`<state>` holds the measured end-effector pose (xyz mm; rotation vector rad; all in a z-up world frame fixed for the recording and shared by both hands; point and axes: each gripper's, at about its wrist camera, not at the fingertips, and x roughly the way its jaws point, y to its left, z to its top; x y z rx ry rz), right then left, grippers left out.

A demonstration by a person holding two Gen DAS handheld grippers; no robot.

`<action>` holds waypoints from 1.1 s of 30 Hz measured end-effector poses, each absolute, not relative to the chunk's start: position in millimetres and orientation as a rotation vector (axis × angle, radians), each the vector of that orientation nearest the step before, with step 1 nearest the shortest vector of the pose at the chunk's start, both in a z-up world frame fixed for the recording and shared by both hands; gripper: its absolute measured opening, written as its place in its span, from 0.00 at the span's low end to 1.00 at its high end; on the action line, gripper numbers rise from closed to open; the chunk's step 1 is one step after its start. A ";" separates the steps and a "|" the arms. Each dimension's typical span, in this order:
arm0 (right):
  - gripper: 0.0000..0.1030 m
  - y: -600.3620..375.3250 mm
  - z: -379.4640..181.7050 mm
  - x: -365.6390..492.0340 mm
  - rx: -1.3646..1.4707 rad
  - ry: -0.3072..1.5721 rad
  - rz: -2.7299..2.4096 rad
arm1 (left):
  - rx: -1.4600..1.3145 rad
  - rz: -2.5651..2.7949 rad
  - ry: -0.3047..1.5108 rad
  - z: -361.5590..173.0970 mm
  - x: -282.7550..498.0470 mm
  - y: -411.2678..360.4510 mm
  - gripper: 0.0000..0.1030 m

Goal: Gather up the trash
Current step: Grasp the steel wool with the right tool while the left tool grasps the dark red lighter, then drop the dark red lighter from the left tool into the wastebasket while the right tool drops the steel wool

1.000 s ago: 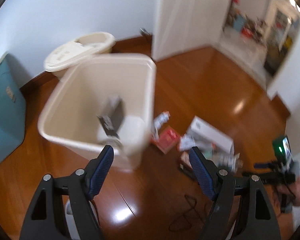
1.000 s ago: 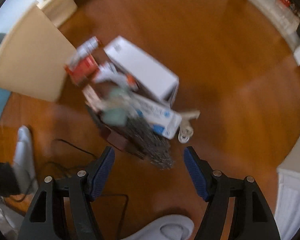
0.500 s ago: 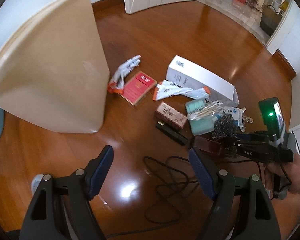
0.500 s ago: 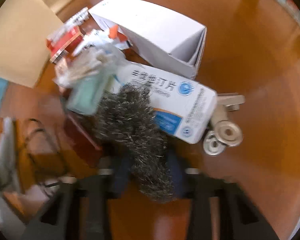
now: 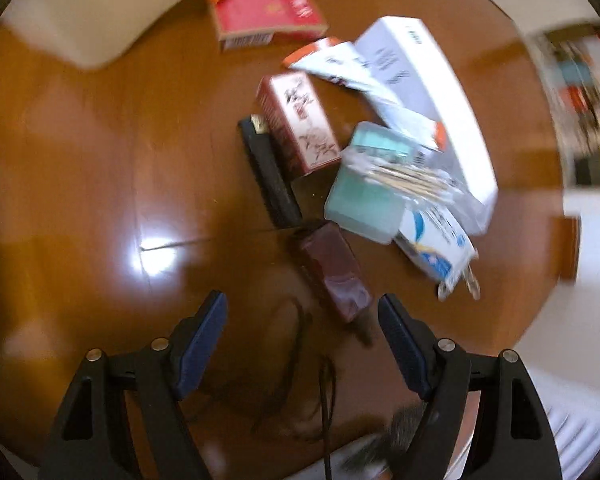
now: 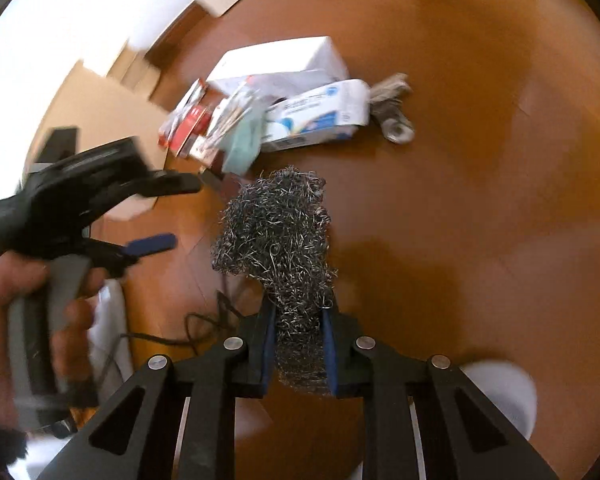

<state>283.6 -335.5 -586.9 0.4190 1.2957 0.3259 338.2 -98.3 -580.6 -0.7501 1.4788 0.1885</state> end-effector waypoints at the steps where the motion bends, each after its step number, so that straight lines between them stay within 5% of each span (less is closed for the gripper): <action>1: 0.21 -339.5 -586.9 281.5 0.451 1.282 0.308 | -0.767 0.207 1.469 -584.1 340.1 -100.6 0.75; 11: 0.22 -376.5 -580.1 272.9 0.551 1.216 0.239 | -0.760 0.322 1.459 -616.8 353.8 -117.6 0.75; 16: 0.22 -387.6 -571.1 266.4 0.534 1.186 0.203 | -0.671 0.302 1.458 -614.7 353.5 -132.4 0.39; 22: 0.22 -387.4 -555.3 274.0 0.443 1.152 0.166 | -0.529 0.207 1.461 -605.6 356.0 -154.2 0.29; 29: 0.22 -373.5 -491.0 285.0 0.294 1.125 0.143 | -0.400 0.079 1.286 -494.3 336.1 -128.3 0.29; 33: 0.22 -355.5 -421.1 291.3 0.220 1.066 0.167 | -0.359 0.050 1.096 -375.5 335.6 -64.3 0.29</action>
